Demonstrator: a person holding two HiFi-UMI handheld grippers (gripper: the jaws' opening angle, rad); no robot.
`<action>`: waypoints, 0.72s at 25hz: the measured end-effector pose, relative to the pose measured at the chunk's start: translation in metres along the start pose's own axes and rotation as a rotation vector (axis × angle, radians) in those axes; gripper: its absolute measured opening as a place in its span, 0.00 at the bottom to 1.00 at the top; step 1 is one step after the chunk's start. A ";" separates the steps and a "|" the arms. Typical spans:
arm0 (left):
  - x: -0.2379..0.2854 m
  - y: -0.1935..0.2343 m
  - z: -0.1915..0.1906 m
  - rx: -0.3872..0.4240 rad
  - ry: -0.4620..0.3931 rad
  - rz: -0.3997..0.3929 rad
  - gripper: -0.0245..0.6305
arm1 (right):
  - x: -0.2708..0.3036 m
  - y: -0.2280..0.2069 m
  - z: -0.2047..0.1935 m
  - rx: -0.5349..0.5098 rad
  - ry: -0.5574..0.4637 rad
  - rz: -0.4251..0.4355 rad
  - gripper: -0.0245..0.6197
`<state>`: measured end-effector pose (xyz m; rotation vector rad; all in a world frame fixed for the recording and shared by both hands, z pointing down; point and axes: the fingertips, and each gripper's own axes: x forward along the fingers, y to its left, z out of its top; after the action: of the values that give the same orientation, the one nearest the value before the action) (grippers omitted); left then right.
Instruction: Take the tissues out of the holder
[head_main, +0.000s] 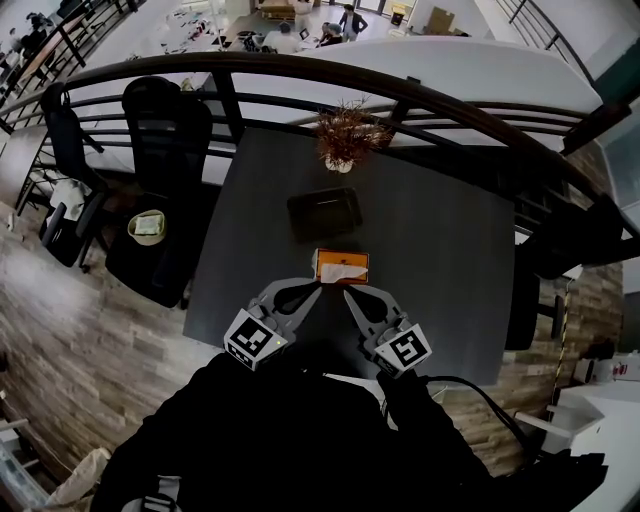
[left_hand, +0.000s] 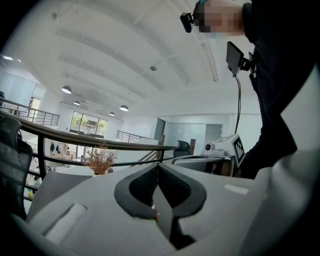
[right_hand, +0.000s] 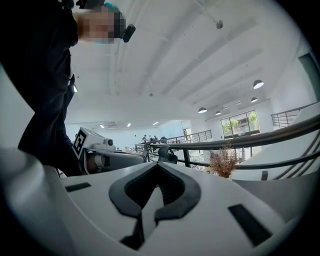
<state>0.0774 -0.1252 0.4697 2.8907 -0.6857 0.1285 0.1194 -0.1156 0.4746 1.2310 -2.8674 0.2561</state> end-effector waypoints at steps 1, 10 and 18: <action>-0.001 -0.001 0.000 0.001 0.001 0.000 0.05 | 0.000 0.001 -0.001 0.002 0.002 0.000 0.04; -0.003 -0.005 -0.006 0.009 0.014 -0.005 0.05 | -0.008 -0.001 -0.002 0.010 0.008 -0.022 0.04; -0.005 -0.007 -0.006 0.019 0.016 -0.001 0.05 | -0.017 -0.004 -0.004 0.013 0.007 -0.028 0.04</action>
<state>0.0757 -0.1156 0.4737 2.9042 -0.6839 0.1592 0.1340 -0.1053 0.4782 1.2682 -2.8450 0.2791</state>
